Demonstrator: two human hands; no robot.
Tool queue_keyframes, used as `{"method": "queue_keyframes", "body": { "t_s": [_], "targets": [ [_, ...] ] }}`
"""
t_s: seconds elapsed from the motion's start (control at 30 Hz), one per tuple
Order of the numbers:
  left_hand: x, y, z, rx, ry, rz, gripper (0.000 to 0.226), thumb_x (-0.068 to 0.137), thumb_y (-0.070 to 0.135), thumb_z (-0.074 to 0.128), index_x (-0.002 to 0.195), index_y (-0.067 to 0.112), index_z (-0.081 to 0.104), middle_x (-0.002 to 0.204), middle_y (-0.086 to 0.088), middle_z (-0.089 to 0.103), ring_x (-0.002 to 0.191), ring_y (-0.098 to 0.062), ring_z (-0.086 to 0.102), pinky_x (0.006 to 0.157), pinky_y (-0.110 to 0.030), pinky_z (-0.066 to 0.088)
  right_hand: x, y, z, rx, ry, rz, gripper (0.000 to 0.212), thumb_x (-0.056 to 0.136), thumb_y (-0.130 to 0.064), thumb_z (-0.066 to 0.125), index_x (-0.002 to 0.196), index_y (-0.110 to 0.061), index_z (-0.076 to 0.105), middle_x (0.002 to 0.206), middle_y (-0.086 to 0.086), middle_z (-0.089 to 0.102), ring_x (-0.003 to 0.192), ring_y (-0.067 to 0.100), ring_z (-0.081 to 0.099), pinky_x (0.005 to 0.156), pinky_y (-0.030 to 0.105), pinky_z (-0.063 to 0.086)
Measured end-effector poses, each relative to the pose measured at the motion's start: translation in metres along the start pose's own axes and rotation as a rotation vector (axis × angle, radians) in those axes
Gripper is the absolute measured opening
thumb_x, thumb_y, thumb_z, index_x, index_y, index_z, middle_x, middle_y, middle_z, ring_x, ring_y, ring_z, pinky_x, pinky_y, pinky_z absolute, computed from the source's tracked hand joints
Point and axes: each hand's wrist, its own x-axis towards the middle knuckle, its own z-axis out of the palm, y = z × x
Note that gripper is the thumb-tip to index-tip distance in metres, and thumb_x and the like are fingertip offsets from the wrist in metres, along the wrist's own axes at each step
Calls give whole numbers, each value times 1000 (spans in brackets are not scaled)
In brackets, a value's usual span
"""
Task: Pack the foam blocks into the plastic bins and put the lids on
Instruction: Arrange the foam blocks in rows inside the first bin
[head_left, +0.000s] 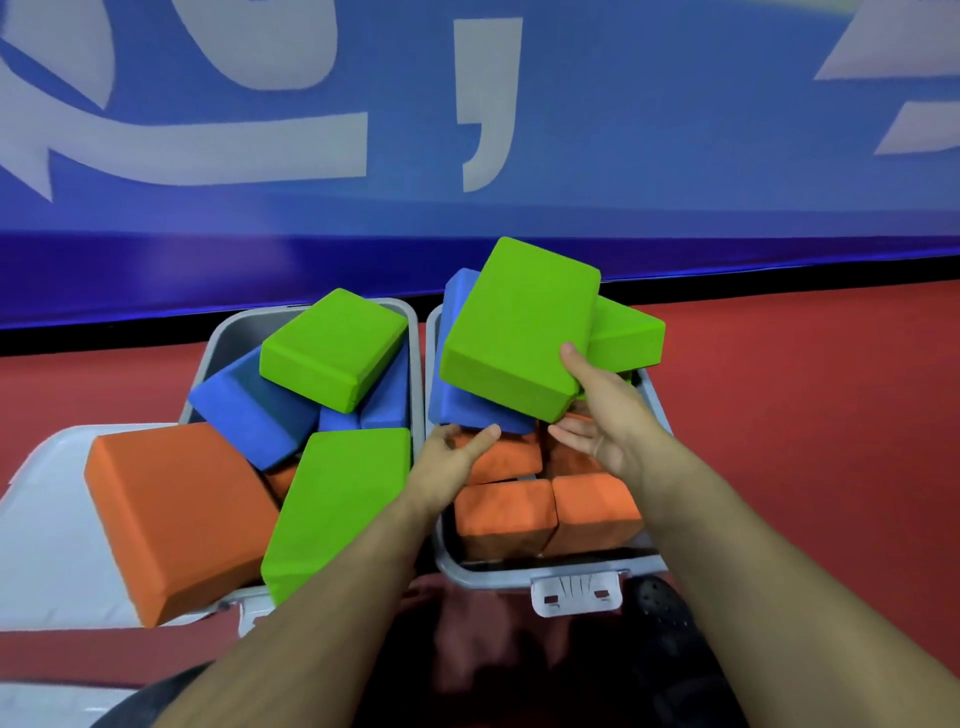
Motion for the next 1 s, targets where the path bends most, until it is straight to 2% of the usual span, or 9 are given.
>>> {"method": "queue_keyframes", "body": {
  "t_s": [0.1, 0.23, 0.33, 0.47, 0.53, 0.7, 0.83, 0.9, 1.0],
  "targets": [
    [0, 17, 2, -41, 60, 7, 92, 63, 68, 75, 129, 7, 57, 127, -14, 62, 119, -26, 62, 105, -51, 50, 8, -4, -4, 8, 22, 4, 58, 85, -62, 68, 128, -24, 56, 120, 1, 63, 96, 28, 68, 81, 38, 59],
    [6, 24, 4, -174, 114, -7, 22, 94, 29, 68, 105, 14, 55, 94, -4, 53, 78, -13, 54, 89, -43, 53, 17, -5, -10, -10, 50, -12, 62, 83, -60, 72, 128, -21, 56, 124, 5, 65, 104, 30, 68, 85, 40, 60],
    [10, 24, 6, -306, 100, -21, 25, 92, 30, 70, 102, 21, 49, 96, -3, 48, 78, -12, 50, 74, -38, 55, 20, -5, -14, -35, 107, -51, 68, 79, -59, 77, 130, -20, 55, 124, 6, 66, 105, 28, 69, 76, 36, 61],
    [11, 28, 12, -428, 109, -7, 26, 98, 12, 60, 114, 24, 43, 115, -3, 55, 99, -15, 58, 75, -38, 56, 21, -3, -16, -60, 147, -67, 72, 77, -60, 78, 133, -22, 54, 129, 3, 62, 111, 25, 65, 70, 33, 61],
    [13, 34, 13, -449, 131, 11, 29, 98, 3, 51, 116, 24, 41, 110, -5, 54, 100, -16, 58, 79, -37, 56, 22, -4, -18, -68, 179, -86, 71, 76, -60, 79, 132, -22, 56, 132, 1, 61, 115, 22, 62, 68, 32, 60],
    [23, 39, 7, -434, 135, -67, 21, 99, 20, 48, 119, 18, 52, 112, -1, 54, 106, -17, 55, 77, -37, 53, 21, -11, -27, -36, 272, -128, 64, 83, -50, 77, 133, -18, 55, 126, 2, 61, 109, 19, 60, 83, 40, 59],
    [27, 26, 6, -409, 70, -192, 33, 104, 42, 45, 126, 19, 54, 110, 2, 59, 113, -21, 54, 96, -41, 50, 21, -15, -31, 19, 305, -138, 64, 83, -51, 77, 133, -17, 53, 127, 2, 62, 111, 20, 62, 79, 39, 59],
    [28, 19, 7, -390, 56, -226, 40, 100, 47, 52, 126, 17, 56, 115, 1, 62, 116, -22, 56, 91, -40, 52, 22, -14, -33, 24, 318, -135, 66, 81, -53, 77, 132, -18, 54, 128, 3, 61, 111, 21, 63, 71, 34, 59],
    [32, 11, 11, -411, 36, -218, 31, 95, 46, 65, 111, 20, 62, 103, 0, 60, 100, -16, 58, 78, -33, 54, 22, -10, -37, 16, 316, -128, 67, 81, -55, 77, 132, -18, 54, 128, 4, 62, 112, 22, 63, 69, 33, 58]
  ]
}}
